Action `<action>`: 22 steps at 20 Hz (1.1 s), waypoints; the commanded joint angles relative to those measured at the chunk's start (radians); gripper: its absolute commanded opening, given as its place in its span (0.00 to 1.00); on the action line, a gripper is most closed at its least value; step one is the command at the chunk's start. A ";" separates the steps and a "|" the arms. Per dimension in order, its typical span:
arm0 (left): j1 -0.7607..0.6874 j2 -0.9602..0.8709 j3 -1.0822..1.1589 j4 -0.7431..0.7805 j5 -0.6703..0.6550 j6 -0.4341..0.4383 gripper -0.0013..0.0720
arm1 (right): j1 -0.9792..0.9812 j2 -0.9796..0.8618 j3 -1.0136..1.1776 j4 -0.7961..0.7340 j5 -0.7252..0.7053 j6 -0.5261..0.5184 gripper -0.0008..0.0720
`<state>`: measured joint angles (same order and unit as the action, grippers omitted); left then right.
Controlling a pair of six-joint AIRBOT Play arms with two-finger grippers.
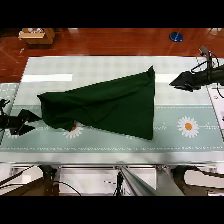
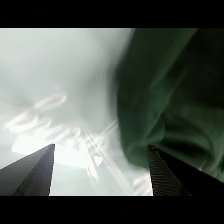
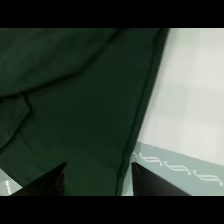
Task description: Fold the shirts.
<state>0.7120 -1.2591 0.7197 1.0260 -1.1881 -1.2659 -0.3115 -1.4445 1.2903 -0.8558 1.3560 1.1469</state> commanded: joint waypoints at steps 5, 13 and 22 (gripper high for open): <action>-0.146 -0.117 0.001 -0.108 0.197 0.050 1.00 | -0.005 0.022 -0.005 0.036 0.014 -0.013 0.67; -0.170 -0.164 0.023 -0.107 0.143 0.077 0.06 | -0.073 0.140 -0.013 -0.191 0.069 0.085 0.67; -0.170 0.004 0.117 -0.109 0.101 0.077 0.06 | -0.241 0.306 -0.599 -0.093 0.037 0.071 0.67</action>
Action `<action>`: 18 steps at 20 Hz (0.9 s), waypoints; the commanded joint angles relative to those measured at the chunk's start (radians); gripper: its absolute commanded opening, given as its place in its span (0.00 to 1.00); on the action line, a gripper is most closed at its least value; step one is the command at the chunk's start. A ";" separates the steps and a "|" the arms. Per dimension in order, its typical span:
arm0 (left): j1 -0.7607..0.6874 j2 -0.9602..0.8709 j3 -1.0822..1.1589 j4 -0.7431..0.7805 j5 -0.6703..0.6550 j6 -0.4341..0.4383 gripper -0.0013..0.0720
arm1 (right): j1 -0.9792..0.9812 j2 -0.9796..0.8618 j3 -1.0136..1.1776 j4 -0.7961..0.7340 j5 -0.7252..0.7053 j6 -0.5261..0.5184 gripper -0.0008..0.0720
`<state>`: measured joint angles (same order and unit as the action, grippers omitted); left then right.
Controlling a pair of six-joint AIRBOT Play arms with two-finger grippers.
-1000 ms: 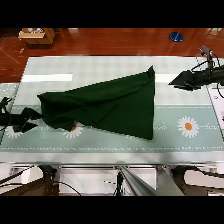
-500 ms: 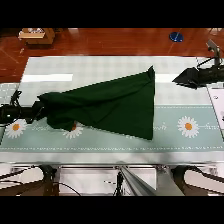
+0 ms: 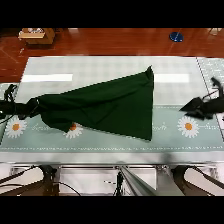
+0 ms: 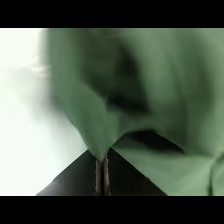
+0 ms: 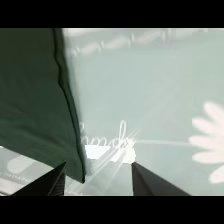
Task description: Fold the shirts.
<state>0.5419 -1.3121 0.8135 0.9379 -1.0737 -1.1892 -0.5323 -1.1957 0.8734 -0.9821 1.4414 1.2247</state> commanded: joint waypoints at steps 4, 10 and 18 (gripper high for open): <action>0.000 0.097 0.023 -0.023 -0.072 0.000 0.06 | -0.020 0.092 -0.353 0.151 -0.100 -0.038 0.67; 0.000 0.098 0.023 -0.035 -0.117 0.000 0.06 | 0.147 0.092 -0.426 0.200 -0.140 -0.046 0.67; 0.000 0.099 0.023 -0.049 -0.116 0.018 0.06 | 0.397 0.087 -0.430 0.188 -0.375 0.121 0.67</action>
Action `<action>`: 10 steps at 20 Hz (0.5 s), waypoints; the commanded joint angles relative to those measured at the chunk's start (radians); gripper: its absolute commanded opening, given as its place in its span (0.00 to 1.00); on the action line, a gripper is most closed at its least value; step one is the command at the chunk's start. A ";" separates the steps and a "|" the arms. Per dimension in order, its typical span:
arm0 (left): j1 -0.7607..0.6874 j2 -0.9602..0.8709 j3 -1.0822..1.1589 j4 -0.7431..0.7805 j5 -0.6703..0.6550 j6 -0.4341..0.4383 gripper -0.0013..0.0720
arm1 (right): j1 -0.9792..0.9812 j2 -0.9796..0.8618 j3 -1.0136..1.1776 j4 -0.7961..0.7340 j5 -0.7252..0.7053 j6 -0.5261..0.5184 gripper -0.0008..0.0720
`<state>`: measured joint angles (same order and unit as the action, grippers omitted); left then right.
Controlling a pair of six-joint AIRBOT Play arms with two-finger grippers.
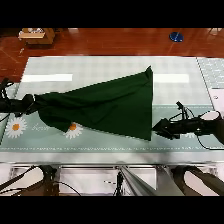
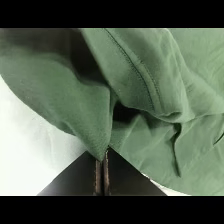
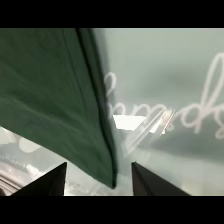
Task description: Fold the shirts.
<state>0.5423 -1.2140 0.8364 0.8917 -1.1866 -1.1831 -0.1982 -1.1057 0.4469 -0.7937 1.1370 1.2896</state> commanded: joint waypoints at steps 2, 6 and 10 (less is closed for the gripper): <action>0.000 0.001 0.000 -0.003 -0.004 0.013 0.06 | 0.106 -0.012 -0.005 -0.001 -0.105 0.090 0.67; 0.000 0.001 0.000 -0.003 -0.003 0.021 0.06 | 0.233 -0.077 -0.005 0.002 -0.158 0.150 0.67; 0.000 0.001 0.001 -0.006 -0.004 0.024 0.06 | 0.329 -0.106 -0.003 0.057 -0.214 0.165 0.07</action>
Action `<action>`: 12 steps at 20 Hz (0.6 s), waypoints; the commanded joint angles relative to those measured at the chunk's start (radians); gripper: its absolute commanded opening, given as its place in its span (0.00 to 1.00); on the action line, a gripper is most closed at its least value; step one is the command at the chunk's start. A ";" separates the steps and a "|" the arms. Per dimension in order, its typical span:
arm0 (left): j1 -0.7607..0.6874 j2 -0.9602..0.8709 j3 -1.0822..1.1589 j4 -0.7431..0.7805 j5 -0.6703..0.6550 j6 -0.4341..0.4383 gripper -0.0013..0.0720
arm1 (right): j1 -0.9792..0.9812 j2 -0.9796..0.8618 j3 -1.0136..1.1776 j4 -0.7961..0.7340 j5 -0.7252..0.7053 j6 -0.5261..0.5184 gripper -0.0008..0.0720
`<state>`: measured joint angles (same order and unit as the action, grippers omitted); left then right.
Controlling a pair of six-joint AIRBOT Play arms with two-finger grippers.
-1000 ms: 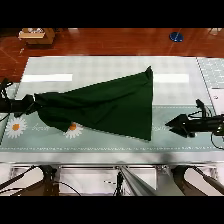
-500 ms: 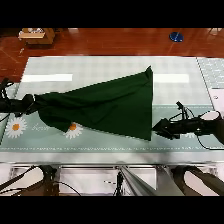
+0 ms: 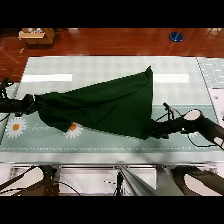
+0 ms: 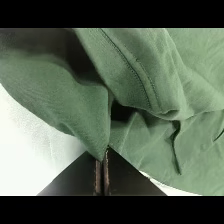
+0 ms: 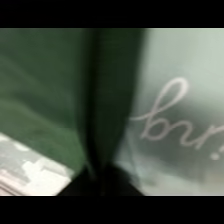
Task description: Fold the shirts.
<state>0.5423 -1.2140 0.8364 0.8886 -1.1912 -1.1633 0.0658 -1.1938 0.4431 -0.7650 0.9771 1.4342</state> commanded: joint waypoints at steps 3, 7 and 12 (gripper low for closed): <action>0.000 0.008 0.018 -0.095 -0.019 0.038 0.06 | 0.064 0.071 0.065 0.116 0.002 -0.082 0.04; 0.000 0.067 0.159 -0.433 -0.078 0.057 0.06 | 0.062 0.296 0.329 0.119 0.065 -0.085 0.04; 0.000 0.220 0.459 -0.760 -0.063 0.055 0.06 | -0.071 0.499 0.757 0.055 -0.031 -0.032 0.04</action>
<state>0.5423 -1.0649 1.1488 0.3340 -1.2575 -1.1126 0.0616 -0.8005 0.9813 -0.6716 0.9989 1.3666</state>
